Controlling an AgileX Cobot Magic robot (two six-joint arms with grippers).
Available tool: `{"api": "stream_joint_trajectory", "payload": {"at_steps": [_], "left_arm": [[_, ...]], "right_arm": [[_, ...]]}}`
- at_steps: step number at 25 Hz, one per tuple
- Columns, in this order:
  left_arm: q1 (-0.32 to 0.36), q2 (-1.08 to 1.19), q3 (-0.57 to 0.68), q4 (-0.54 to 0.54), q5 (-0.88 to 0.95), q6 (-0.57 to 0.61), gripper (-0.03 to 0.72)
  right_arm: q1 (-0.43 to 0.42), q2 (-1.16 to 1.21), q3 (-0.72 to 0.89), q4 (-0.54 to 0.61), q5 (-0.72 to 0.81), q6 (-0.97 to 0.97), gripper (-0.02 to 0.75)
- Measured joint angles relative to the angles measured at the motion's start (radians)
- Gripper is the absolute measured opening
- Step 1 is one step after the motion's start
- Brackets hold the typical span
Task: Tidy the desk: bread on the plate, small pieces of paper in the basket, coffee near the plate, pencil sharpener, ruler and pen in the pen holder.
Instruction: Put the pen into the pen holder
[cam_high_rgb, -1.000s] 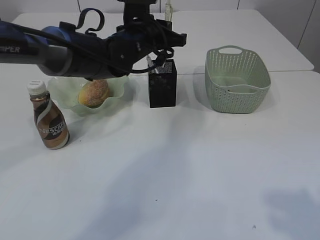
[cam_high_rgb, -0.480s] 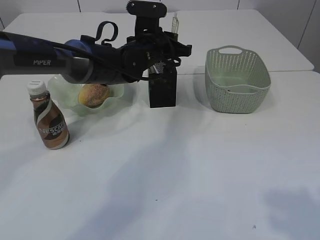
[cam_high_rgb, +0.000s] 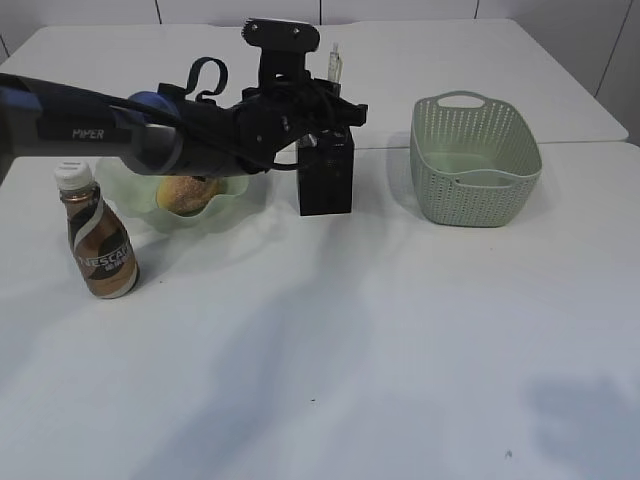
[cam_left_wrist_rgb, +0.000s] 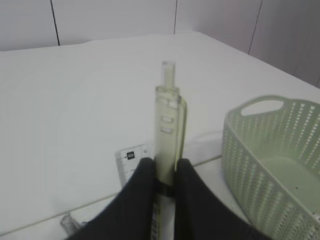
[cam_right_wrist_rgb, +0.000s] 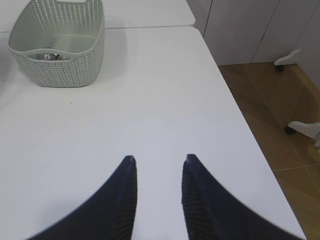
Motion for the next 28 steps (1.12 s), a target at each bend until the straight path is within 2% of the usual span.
{"api": "stream_joint_trajectory", "payload": {"at_steps": [28], "left_arm": [[0.002, 0.009, 0.000, 0.000, -0.026, -0.002, 0.058]], "right_arm": [[0.000, 0.000, 0.000, 0.000, -0.007, 0.000, 0.260]]}}
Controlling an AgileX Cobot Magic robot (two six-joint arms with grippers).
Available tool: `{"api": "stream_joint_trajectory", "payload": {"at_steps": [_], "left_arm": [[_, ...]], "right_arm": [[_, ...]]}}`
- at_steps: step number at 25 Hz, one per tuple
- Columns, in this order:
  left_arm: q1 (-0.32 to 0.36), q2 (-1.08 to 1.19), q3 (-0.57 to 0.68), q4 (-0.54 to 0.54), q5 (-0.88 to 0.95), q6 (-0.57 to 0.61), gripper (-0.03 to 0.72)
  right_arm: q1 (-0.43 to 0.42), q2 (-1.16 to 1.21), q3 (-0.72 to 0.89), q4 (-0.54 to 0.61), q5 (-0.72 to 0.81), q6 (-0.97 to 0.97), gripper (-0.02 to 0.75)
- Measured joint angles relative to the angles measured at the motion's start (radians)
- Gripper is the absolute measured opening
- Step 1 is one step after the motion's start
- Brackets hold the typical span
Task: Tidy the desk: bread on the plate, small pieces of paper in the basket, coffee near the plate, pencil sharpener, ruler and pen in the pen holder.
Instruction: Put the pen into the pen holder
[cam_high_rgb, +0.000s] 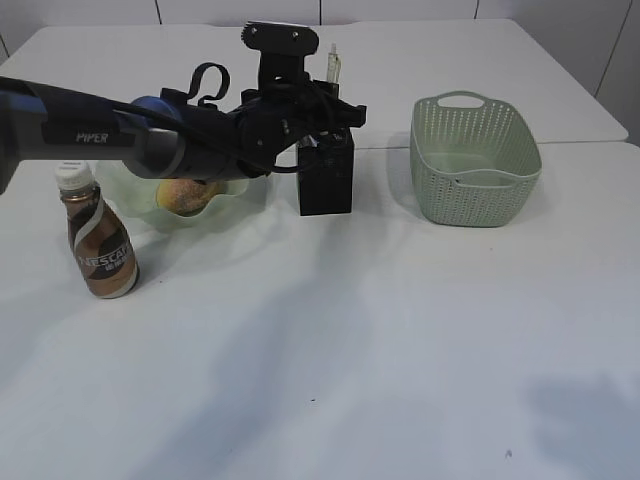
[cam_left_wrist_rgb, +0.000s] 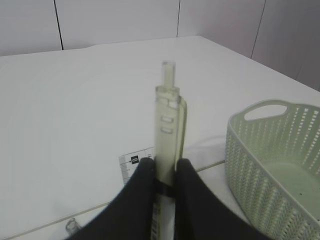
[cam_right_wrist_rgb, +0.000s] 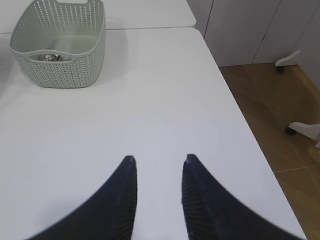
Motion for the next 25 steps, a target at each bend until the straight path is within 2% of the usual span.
{"api": "stream_joint_trajectory", "payload": {"at_steps": [7, 15, 21, 25], "left_arm": [[0.000, 0.000, 0.000, 0.000, 0.020, 0.000, 0.116], [0.000, 0.000, 0.000, 0.000, 0.026, 0.000, 0.293], [0.000, 0.000, 0.000, 0.000, 0.036, 0.000, 0.308], [0.000, -0.028, 0.000, 0.000, 0.113, 0.000, 0.308]], "right_arm": [[0.000, 0.000, 0.000, 0.000, 0.001, 0.000, 0.260], [0.000, 0.000, 0.000, 0.000, 0.000, 0.000, 0.260], [0.000, 0.000, 0.000, 0.000, 0.000, 0.000, 0.260], [0.000, 0.000, 0.000, 0.000, 0.000, 0.000, 0.260]]}}
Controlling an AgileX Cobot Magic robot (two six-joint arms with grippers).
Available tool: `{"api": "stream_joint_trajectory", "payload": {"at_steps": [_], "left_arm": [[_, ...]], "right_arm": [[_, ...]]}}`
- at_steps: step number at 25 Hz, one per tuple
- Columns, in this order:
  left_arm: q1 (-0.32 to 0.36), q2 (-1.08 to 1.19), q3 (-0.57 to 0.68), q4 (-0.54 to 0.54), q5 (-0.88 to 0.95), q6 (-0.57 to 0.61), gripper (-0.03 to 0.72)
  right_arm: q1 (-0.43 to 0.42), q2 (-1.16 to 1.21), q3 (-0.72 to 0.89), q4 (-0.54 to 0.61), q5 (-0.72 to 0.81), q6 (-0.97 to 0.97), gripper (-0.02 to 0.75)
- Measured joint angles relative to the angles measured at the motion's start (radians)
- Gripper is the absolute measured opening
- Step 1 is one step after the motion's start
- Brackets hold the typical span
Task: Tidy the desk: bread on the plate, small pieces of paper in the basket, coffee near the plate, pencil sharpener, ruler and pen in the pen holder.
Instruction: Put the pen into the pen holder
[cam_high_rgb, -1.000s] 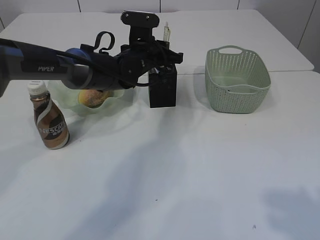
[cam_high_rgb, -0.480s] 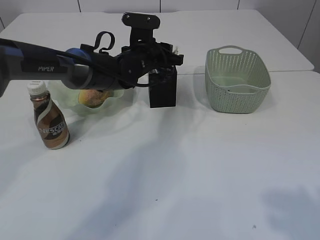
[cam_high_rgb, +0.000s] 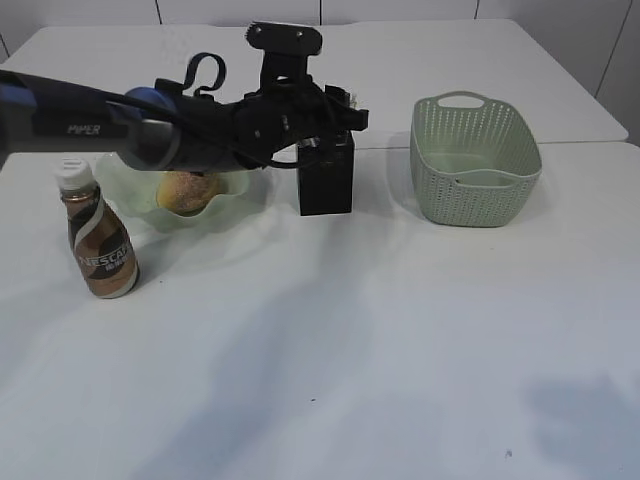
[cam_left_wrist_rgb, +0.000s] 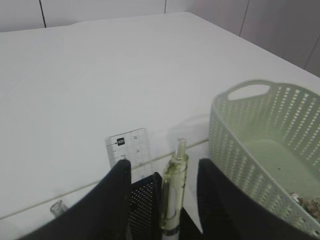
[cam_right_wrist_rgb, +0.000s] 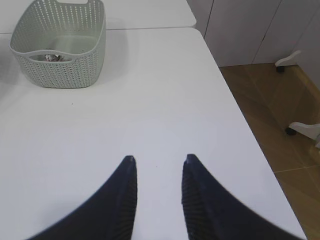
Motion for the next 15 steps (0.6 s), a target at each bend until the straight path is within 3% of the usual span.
{"api": "stream_joint_trajectory", "payload": {"at_steps": [7, 15], "left_arm": [[0.000, -0.105, 0.000, 0.026, 0.223, 0.002, 0.305], [0.006, -0.213, 0.000, 0.236, 0.546, 0.005, 0.299]], "right_arm": [[0.000, 0.000, 0.000, 0.000, 0.000, 0.000, 0.260], [0.000, 0.000, 0.000, 0.000, 0.000, 0.000, 0.260]]}}
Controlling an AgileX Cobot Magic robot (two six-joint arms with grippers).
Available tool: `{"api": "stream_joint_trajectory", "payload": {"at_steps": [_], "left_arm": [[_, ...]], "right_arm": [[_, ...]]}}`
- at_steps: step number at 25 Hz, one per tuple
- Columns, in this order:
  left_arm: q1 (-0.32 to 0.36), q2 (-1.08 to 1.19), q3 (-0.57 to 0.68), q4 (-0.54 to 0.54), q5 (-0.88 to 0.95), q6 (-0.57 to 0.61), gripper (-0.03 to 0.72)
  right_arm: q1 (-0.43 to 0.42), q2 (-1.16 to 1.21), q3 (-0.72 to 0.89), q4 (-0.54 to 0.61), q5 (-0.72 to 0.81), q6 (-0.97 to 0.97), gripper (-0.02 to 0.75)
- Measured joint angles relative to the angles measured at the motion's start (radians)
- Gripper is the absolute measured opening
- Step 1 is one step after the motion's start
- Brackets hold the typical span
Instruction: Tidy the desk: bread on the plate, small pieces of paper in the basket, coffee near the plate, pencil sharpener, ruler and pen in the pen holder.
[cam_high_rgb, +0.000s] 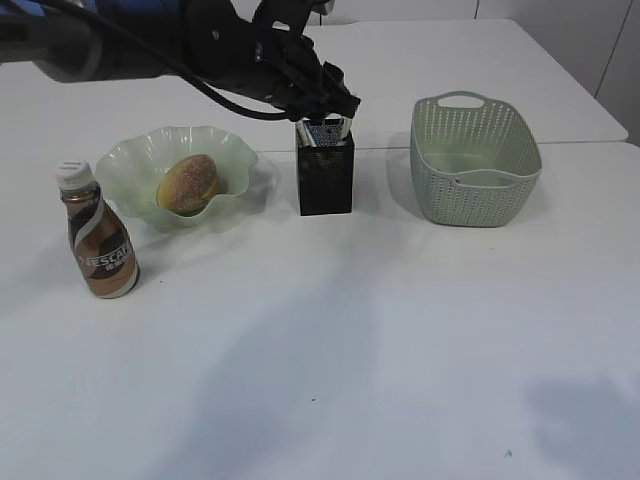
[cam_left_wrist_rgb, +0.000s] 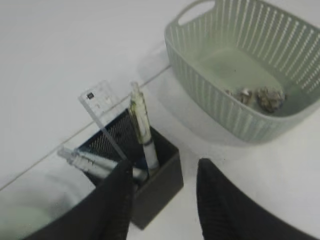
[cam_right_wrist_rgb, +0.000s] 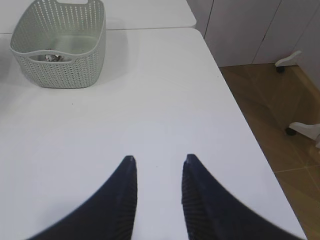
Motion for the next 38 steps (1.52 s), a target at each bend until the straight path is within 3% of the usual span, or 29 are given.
{"api": "stream_joint_trajectory", "payload": {"at_steps": [14, 22, 32, 38], "left_arm": [[0.000, -0.213, 0.000, 0.023, 0.652, 0.000, 0.285], [0.004, -0.326, 0.000, 0.086, 0.934, -0.077, 0.281], [0.004, -0.490, 0.005, 0.098, 0.992, -0.145, 0.279], [0.004, -0.643, 0.147, 0.098, 0.993, -0.175, 0.278]], "right_arm": [[0.000, 0.000, 0.000, 0.000, 0.000, 0.000, 0.260], [0.000, 0.000, 0.000, 0.006, -0.001, -0.004, 0.260], [0.000, 0.000, 0.000, 0.135, 0.008, -0.171, 0.260], [0.000, 0.000, -0.018, 0.229, 0.021, -0.271, 0.260]]}}
